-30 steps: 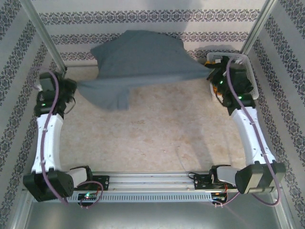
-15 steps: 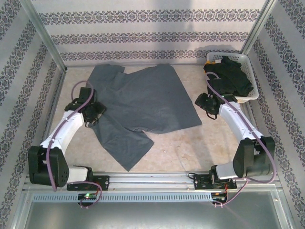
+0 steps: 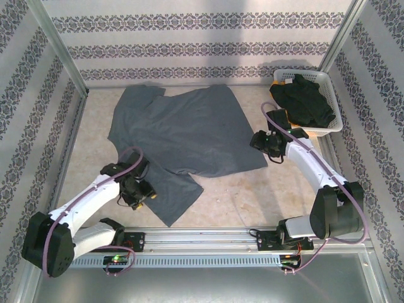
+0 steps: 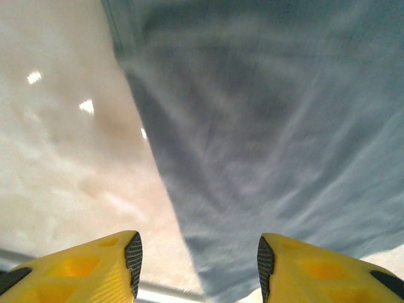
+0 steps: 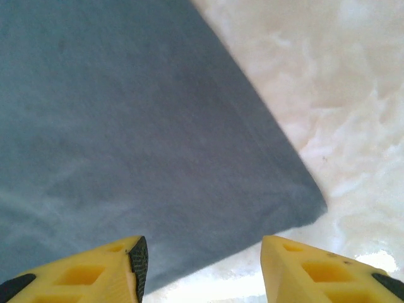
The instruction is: Fold and stack the t-shirts
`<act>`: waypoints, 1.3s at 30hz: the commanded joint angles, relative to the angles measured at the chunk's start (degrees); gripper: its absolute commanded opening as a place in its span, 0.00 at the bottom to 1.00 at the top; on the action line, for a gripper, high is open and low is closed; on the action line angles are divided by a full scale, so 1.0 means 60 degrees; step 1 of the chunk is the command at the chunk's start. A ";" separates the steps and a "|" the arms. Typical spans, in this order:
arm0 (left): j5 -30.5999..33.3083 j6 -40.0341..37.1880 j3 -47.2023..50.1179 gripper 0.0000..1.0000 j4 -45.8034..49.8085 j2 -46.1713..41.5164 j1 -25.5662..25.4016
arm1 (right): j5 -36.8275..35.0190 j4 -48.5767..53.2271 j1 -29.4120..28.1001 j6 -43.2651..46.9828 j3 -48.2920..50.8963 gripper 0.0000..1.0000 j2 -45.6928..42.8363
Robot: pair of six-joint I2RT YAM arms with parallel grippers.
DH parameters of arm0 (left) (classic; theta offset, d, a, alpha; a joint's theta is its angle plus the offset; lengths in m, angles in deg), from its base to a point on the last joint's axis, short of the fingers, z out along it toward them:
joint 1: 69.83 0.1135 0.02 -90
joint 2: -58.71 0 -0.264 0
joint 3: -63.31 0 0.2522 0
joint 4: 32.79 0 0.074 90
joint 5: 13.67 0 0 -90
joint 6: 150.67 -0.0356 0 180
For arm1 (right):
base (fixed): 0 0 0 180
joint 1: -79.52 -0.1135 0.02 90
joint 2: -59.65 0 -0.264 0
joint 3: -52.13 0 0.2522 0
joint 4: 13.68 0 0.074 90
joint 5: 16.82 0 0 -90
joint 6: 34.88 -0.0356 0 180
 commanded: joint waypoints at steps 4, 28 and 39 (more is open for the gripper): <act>-0.0815 0.0644 -0.0028 0.53 0.0161 0.0257 -0.2434 | 0.0289 0.0118 -0.0150 -0.0088 0.0224 0.52 -0.0153; 0.1920 0.1700 0.0089 0.00 -0.0096 0.2258 -0.4252 | 0.0324 0.0240 0.0545 -0.0654 0.1436 0.50 -0.1376; 0.3557 0.3377 0.0726 0.00 0.2922 -0.2907 -0.3302 | -0.0143 0.0207 0.0843 -0.1452 0.1916 0.46 -0.0032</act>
